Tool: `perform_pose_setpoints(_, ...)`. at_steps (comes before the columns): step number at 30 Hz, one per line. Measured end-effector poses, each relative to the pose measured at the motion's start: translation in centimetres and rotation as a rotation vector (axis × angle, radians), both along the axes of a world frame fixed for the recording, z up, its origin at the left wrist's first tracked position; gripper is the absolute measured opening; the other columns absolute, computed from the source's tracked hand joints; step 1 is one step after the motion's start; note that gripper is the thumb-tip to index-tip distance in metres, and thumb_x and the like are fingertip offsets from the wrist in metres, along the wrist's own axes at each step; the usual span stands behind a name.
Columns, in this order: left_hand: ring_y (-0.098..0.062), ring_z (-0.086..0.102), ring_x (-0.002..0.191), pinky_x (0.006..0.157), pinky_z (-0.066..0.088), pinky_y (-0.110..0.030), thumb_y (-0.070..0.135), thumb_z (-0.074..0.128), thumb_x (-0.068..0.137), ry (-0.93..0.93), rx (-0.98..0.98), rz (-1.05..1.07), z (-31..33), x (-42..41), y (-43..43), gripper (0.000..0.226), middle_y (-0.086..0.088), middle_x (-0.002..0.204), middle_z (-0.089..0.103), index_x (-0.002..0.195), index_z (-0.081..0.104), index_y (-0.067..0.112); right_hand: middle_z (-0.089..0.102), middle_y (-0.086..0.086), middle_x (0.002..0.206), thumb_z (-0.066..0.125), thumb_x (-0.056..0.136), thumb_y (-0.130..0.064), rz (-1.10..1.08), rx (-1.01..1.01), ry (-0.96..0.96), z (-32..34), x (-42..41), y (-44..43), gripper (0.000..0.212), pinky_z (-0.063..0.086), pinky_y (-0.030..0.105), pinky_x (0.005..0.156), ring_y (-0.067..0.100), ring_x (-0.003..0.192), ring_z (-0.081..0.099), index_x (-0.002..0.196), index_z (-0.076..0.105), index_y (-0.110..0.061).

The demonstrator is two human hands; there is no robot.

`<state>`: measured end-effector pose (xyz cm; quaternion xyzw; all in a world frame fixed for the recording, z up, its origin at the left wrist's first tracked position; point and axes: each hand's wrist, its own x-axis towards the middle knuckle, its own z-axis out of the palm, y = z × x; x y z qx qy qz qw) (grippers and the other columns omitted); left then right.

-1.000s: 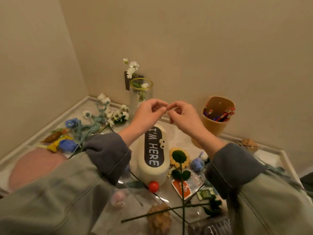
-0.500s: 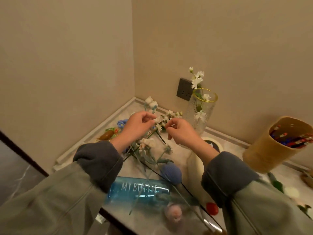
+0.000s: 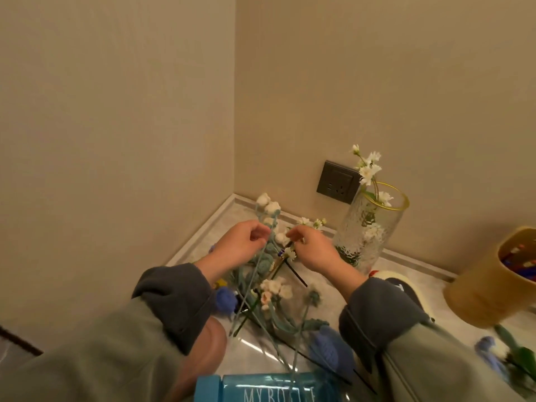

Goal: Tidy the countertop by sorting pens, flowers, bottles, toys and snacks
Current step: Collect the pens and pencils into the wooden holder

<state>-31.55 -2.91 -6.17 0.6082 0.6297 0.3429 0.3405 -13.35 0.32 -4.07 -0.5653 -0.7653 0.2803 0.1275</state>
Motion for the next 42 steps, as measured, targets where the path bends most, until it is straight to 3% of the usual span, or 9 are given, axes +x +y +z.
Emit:
perform_pose_setpoints(4,-0.011,0.063,0.102,0.096,0.05,-0.032,0.004,0.057,0.089,0.044,-0.046,-0.086,-1.3,0.1,2.3,0.03,0.004,0.103,0.066,0.11,0.064,0.024,0.062,0.003,0.124,0.042,0.089,-0.004,0.026,-0.013,-0.099,-1.4,-1.2,2.0,0.04,0.047,0.032,0.092,0.021,0.114,0.058,0.12,0.061,-0.022)
perform_pose_setpoints(8,-0.008,0.061,0.099,0.089,0.05,-0.026,0.009,0.057,0.09,0.096,-0.074,-0.055,-2.6,-0.3,3.8,0.03,0.009,0.109,0.063,0.115,0.063,0.026,0.059,0.006,0.126,0.042,0.096,-0.016,0.059,0.011,-0.251,-2.9,-1.9,3.7,0.034,0.05,0.035,0.088,0.025,0.113,0.058,0.124,0.059,-0.024)
perform_pose_setpoints(12,-0.009,0.059,0.099,0.087,0.05,-0.026,0.012,0.061,0.089,0.116,-0.078,-0.03,-4.0,-0.9,4.6,0.022,0.008,0.104,0.062,0.108,0.062,0.024,0.064,0.008,0.114,0.04,0.099,-0.029,0.103,0.027,-0.379,-4.5,-2.2,4.6,0.027,0.053,0.039,0.081,0.029,0.102,0.061,0.112,0.062,-0.023)
perform_pose_setpoints(15,-0.01,0.059,0.085,0.081,0.052,-0.03,0.021,0.062,0.09,0.149,-0.086,0.028,-4.7,-0.5,5.1,0.012,0.014,0.087,0.058,0.096,0.055,0.03,0.067,0.005,0.104,0.041,0.098,-0.035,0.075,0.032,-0.406,-5.6,-2.2,4.9,0.025,0.054,0.04,0.077,0.028,0.094,0.063,0.104,0.062,-0.022)
perform_pose_setpoints(25,-0.01,0.06,0.074,0.073,0.052,-0.034,0.029,0.064,0.088,0.111,-0.103,0.068,-5.3,0.5,5.7,0.012,0.009,0.08,0.061,0.088,0.053,0.033,0.07,-0.004,0.081,0.063,0.084,-0.025,-0.214,-0.074,0.116,-5.3,-1.8,5.4,0.011,0.056,0.037,0.072,0.014,0.076,0.065,0.075,0.065,-0.031)
perform_pose_setpoints(30,-0.011,0.061,0.092,0.085,0.05,-0.032,0.029,0.052,0.095,0.022,-0.044,0.035,-3.8,1.2,5.6,0.014,0.01,0.096,0.065,0.102,0.064,0.029,0.069,0.016,0.088,0.063,0.088,-0.007,-0.23,-0.139,0.404,-2.7,-1.7,4.0,0.009,0.046,0.028,0.044,0.011,0.041,0.052,0.088,0.058,-0.014)
perform_pose_setpoints(35,-0.016,0.062,0.083,0.078,0.049,-0.035,0.027,0.045,0.1,-0.204,0.108,0.066,0.6,2.8,5.0,0.019,0.003,0.09,0.068,0.096,0.063,0.029,0.066,0.018,0.095,0.065,0.088,-0.004,-0.221,-0.155,0.544,0.8,-1.1,1.7,0.023,0.038,0.018,0.035,0.015,0.046,0.054,0.097,0.046,-0.012)
perform_pose_setpoints(40,-0.006,0.059,0.077,0.07,0.046,-0.022,0.026,0.051,0.097,-0.241,0.223,0.089,5.0,4.7,3.2,0.019,0.004,0.089,0.067,0.104,0.066,0.016,0.064,0.002,0.076,0.066,0.085,-0.006,-0.178,-0.058,0.529,2.4,0.5,-0.4,0.02,0.045,0.026,0.043,0.014,0.044,0.054,0.097,0.053,-0.014)
perform_pose_setpoints(42,-0.007,0.06,0.08,0.072,0.047,-0.023,0.025,0.052,0.097,-0.256,0.247,0.068,6.2,5.8,2.1,0.019,0.002,0.09,0.067,0.105,0.066,0.014,0.07,0.006,0.076,0.064,0.088,-0.01,-0.179,-0.038,0.552,3.4,1.5,-1.4,0.012,0.047,0.029,0.045,0.015,0.044,0.055,0.093,0.055,-0.016)
